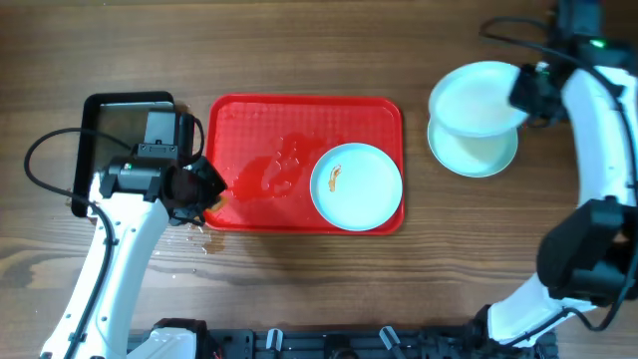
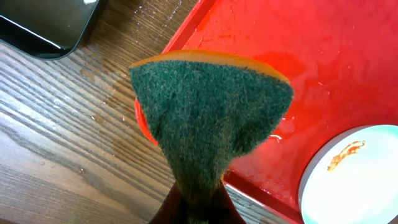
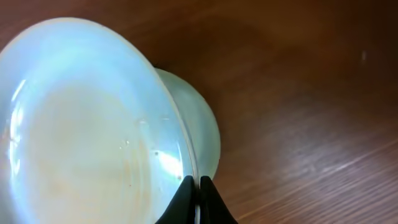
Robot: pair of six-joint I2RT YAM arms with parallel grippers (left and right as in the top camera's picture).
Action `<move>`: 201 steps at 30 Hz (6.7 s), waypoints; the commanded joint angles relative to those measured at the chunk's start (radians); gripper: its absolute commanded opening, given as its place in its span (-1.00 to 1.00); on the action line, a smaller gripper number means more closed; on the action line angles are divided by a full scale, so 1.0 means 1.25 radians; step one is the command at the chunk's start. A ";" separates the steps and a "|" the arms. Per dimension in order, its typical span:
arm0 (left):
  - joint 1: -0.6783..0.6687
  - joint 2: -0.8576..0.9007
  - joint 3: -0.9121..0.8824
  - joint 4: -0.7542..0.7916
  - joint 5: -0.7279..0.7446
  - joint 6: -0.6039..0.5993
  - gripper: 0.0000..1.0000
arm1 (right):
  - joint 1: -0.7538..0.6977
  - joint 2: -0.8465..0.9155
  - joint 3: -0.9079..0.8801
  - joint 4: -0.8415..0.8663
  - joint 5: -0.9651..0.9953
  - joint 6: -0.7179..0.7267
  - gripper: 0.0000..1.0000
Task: Clean dirty plates on tray and stack at the side
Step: 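Lift the top plate with the right gripper and stack it on the side plate, then grasp the remaining plate rim with the right gripper and pull it center, then scrub the remaining plate with the sponge in the left gripper, then lift the plate with the right gripper and stack it on the side pile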
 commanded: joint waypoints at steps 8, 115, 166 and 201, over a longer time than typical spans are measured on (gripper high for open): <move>-0.002 0.026 -0.003 0.032 0.006 -0.010 -0.92 | -0.065 -0.028 -0.228 0.167 -0.168 0.010 0.14; -0.306 0.446 -0.004 0.318 -0.042 0.047 -0.92 | 0.714 0.107 -0.362 0.406 -0.094 0.227 -0.91; -0.241 0.183 0.202 -0.064 -0.242 -0.193 -0.92 | 0.699 -0.013 -0.299 0.341 -0.020 0.224 -0.91; -0.174 0.118 0.071 0.057 -0.008 -0.031 -0.88 | 0.723 -0.293 -0.286 0.291 0.502 -0.167 -0.91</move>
